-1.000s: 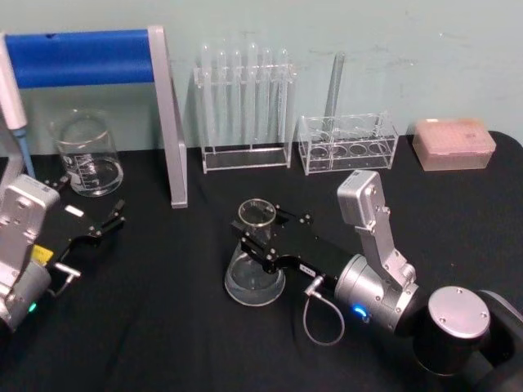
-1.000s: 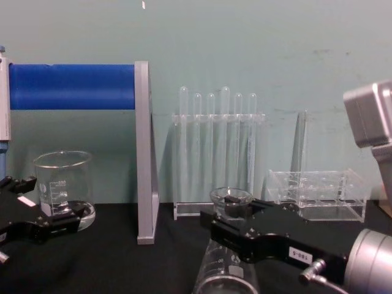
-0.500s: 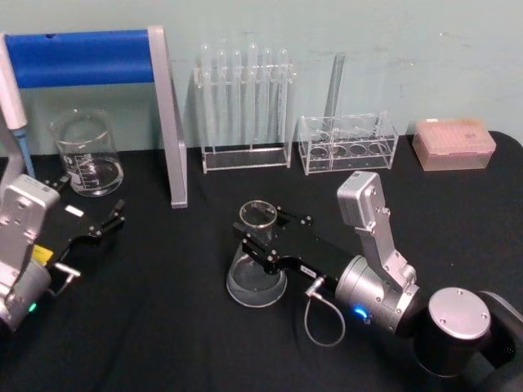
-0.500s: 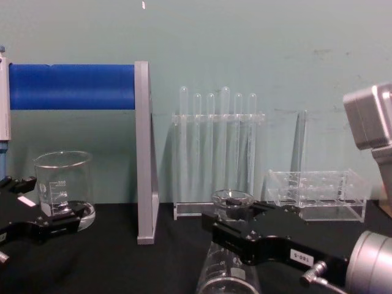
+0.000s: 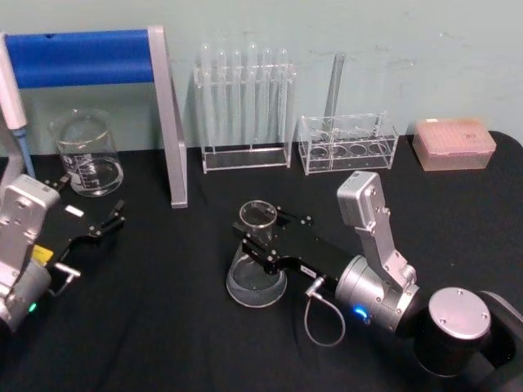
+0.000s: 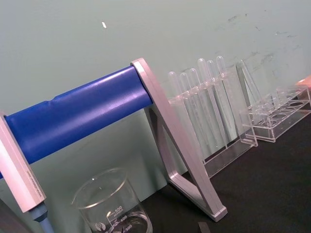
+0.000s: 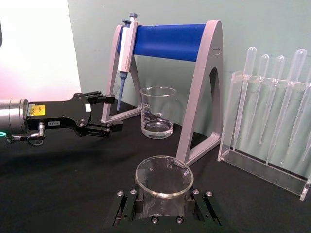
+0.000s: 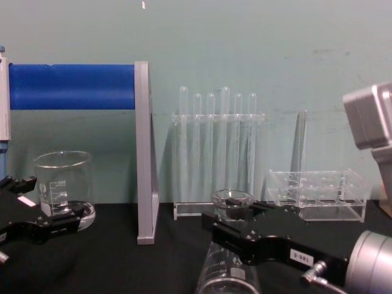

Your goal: Grasp the erlenmeyer flask with one hand, shake it three times, then place it back.

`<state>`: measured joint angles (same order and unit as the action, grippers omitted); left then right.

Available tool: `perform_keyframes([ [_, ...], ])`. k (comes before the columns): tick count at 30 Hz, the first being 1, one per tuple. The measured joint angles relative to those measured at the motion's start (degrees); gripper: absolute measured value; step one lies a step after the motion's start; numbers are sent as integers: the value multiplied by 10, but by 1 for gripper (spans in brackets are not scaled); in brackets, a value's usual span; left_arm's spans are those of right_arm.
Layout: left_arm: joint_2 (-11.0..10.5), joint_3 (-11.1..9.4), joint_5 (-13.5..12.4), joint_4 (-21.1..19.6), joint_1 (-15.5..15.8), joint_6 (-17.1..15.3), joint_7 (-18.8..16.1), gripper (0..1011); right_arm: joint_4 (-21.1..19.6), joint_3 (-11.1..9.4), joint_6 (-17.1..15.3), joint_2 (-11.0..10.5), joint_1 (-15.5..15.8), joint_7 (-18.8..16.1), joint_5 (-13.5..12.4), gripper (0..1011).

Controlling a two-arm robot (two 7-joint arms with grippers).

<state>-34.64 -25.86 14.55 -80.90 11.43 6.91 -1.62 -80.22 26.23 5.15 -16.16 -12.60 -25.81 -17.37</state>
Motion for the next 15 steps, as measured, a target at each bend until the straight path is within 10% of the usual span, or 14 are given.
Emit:
perform_keyframes([
  [15, 0, 0, 0, 0, 0, 0, 0, 1001, 0, 0, 1, 0, 0, 0, -1, 846],
])
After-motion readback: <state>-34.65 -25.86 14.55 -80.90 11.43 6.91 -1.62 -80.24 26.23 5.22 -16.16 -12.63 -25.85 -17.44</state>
